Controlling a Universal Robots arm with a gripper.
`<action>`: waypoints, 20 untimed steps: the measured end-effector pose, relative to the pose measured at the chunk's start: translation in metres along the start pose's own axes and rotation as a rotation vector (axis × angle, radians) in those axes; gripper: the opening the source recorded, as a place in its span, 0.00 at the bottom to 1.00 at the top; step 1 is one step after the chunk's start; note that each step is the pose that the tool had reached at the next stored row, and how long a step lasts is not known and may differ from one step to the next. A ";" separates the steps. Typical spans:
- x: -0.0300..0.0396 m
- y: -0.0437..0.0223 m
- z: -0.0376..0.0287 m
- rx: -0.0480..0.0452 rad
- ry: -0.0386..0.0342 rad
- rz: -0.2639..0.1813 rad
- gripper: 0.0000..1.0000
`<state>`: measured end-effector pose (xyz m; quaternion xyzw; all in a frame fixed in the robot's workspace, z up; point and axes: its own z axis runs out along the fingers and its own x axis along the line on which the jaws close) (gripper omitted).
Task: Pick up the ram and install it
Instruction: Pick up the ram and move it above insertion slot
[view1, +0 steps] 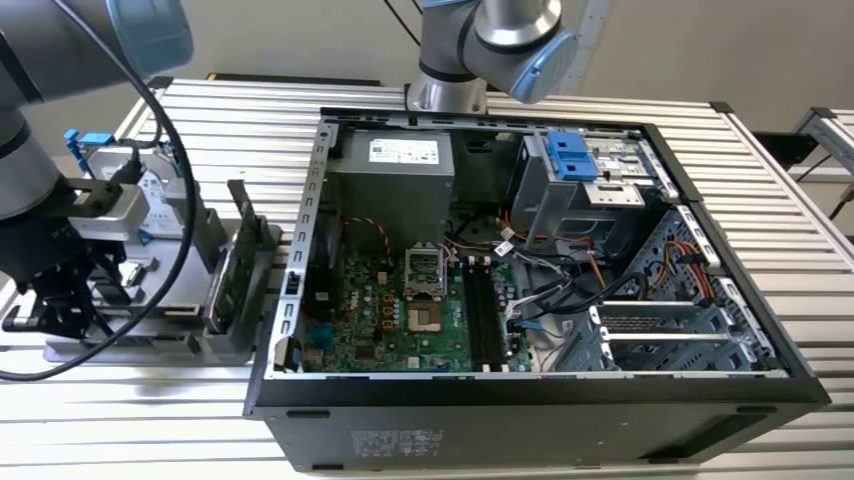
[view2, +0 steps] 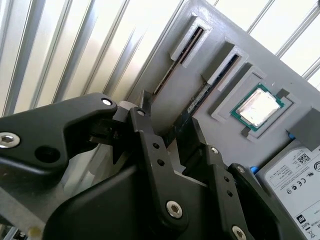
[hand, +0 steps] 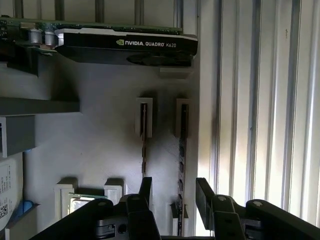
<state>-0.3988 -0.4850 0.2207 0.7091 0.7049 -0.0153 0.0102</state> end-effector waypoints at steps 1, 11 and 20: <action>0.0000 0.0000 0.0005 0.0000 0.0000 0.000 1.00; 0.0002 0.0000 0.0064 0.0000 0.0000 0.000 1.00; -0.0037 0.0001 0.0106 0.0004 -0.0001 0.000 1.00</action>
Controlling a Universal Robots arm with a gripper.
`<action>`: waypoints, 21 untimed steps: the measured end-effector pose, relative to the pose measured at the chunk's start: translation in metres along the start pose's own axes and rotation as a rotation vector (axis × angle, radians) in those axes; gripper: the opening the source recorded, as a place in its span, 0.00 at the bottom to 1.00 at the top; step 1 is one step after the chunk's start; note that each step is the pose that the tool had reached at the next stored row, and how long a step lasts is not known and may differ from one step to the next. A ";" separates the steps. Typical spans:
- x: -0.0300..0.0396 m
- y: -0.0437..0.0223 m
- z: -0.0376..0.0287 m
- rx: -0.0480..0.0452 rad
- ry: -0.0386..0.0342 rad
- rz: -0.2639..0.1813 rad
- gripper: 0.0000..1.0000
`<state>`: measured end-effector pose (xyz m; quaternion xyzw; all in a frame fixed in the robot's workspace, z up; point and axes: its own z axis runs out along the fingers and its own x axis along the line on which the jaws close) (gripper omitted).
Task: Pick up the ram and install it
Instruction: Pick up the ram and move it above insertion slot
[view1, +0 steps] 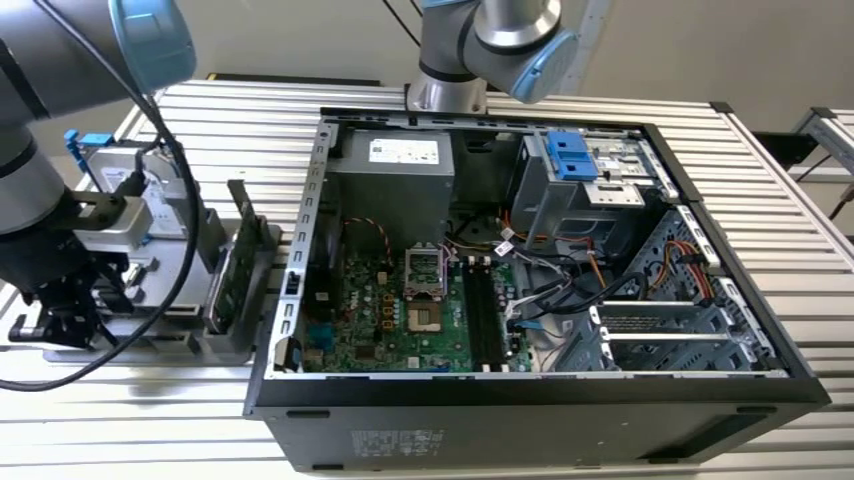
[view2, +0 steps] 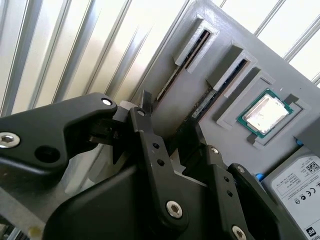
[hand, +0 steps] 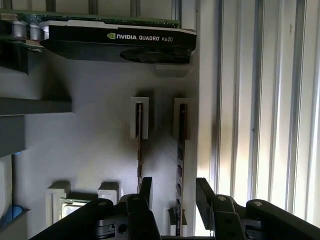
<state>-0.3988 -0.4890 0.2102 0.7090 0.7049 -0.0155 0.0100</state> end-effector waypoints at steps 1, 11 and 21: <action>-0.0006 0.0000 0.0008 0.0000 0.0000 0.000 1.00; -0.0036 0.0001 0.0073 0.0000 -0.0007 0.000 1.00; -0.0094 0.0008 0.0139 0.0000 -0.0006 0.000 1.00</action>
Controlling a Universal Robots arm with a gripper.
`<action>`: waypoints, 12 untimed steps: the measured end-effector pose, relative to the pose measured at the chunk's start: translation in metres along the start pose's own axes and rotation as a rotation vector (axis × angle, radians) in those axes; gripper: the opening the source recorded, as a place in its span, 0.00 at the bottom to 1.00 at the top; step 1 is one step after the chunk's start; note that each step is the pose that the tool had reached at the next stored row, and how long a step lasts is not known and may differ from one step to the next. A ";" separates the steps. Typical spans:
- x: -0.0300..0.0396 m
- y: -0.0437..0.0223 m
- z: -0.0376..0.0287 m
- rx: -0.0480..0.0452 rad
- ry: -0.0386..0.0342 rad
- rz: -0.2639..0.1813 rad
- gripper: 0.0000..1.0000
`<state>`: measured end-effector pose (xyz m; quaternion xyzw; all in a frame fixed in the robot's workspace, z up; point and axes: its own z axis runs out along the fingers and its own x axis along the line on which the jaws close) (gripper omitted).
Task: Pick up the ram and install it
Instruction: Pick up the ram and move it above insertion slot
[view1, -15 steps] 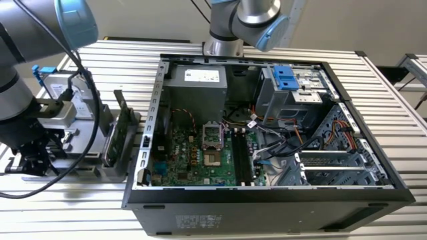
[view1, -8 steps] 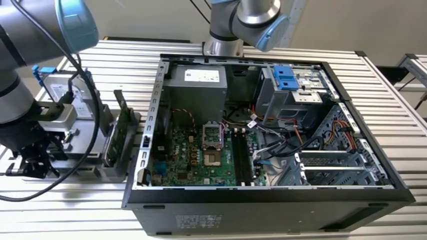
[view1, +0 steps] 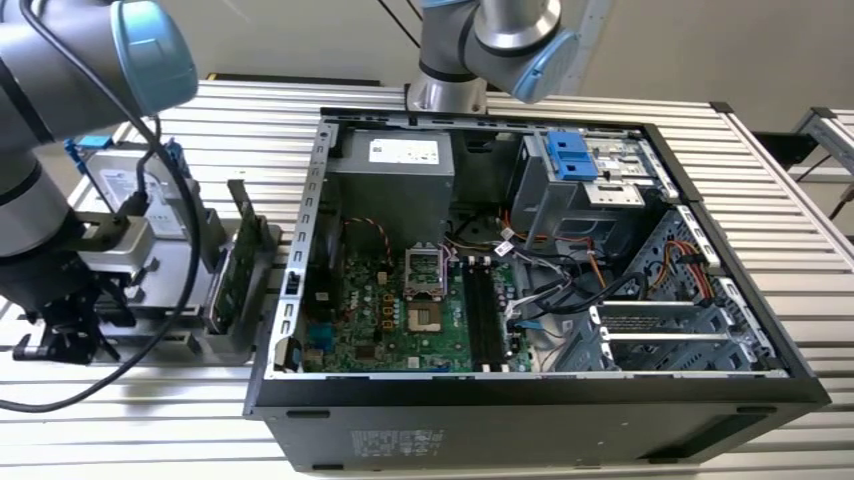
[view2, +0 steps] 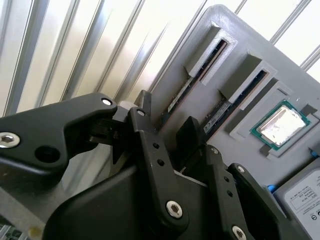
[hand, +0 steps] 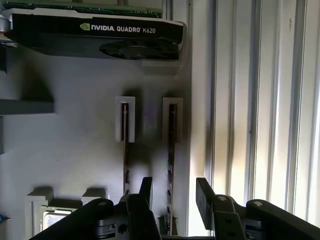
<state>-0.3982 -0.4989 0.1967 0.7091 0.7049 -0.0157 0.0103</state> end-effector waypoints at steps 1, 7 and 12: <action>-0.0006 0.0002 0.0006 -0.0001 0.0000 0.000 1.00; -0.0010 0.0003 0.0013 0.0001 -0.0001 0.000 1.00; -0.0004 0.0005 0.0020 0.0001 -0.0001 0.000 1.00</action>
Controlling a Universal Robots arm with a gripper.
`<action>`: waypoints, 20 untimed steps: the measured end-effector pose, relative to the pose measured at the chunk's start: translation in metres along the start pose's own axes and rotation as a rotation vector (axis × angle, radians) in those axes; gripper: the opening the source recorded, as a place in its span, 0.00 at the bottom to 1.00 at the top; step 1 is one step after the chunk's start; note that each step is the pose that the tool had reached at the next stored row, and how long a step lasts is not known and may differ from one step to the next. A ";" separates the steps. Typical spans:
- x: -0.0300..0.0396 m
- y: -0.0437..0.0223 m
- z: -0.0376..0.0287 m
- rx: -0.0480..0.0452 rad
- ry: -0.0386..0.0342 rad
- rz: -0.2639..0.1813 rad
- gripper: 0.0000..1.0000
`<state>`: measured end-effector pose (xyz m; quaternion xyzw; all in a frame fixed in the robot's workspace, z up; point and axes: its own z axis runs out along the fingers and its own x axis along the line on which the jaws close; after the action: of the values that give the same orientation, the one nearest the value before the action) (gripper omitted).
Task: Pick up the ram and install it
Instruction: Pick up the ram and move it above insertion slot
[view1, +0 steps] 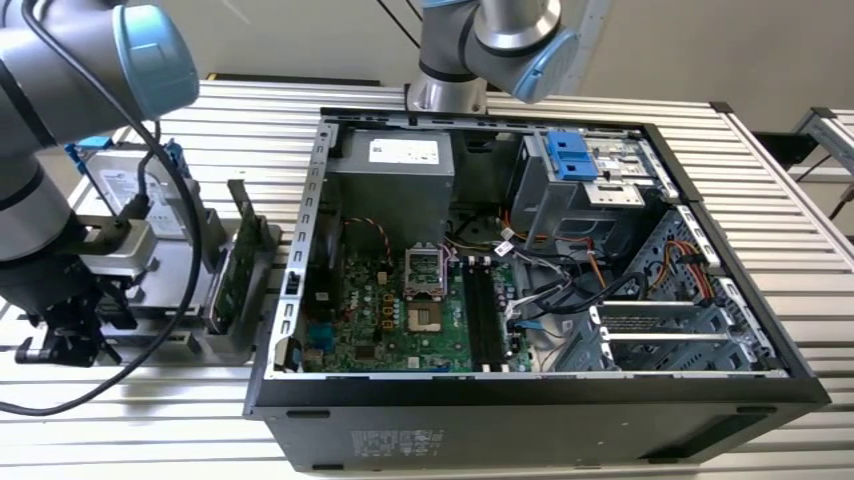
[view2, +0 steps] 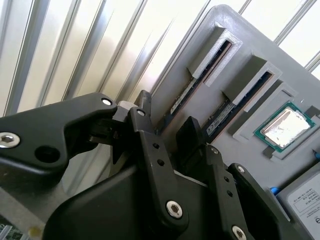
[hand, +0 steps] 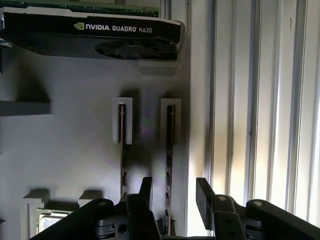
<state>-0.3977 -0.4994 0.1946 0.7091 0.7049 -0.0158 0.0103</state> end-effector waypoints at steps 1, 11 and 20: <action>0.0001 0.0000 0.0002 0.0001 -0.0001 0.000 1.00; 0.0002 0.0000 0.0007 -0.0021 0.0001 0.000 1.00; 0.0002 0.0001 0.0010 -0.0026 0.0181 0.000 1.00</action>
<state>-0.3976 -0.4992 0.1937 0.7092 0.7049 -0.0084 0.0048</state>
